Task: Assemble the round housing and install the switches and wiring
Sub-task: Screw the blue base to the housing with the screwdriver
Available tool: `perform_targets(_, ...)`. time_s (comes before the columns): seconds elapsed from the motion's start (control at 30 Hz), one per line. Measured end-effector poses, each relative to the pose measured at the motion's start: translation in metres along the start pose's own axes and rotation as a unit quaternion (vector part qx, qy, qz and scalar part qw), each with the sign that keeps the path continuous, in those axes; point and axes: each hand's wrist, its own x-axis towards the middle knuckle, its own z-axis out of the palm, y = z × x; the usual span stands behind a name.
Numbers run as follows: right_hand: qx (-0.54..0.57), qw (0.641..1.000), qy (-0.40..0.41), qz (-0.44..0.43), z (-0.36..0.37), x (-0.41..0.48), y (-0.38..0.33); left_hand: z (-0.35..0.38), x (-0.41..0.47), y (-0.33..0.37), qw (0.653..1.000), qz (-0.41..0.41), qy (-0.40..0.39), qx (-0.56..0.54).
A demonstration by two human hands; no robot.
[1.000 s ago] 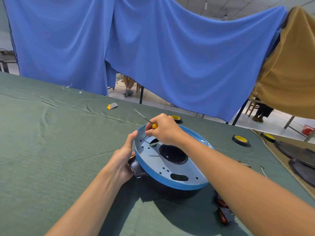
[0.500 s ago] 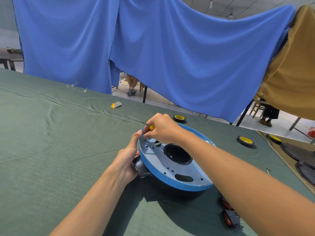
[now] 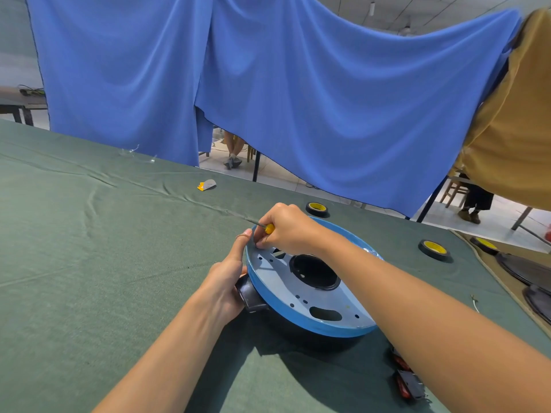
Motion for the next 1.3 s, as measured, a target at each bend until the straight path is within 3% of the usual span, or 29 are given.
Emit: perform_targets(1.3,-0.079,0.995,0.046,0.032,0.018,-0.005,0.002,-0.002,-0.002,-0.001,1.000,-0.001,-0.015,-0.003)
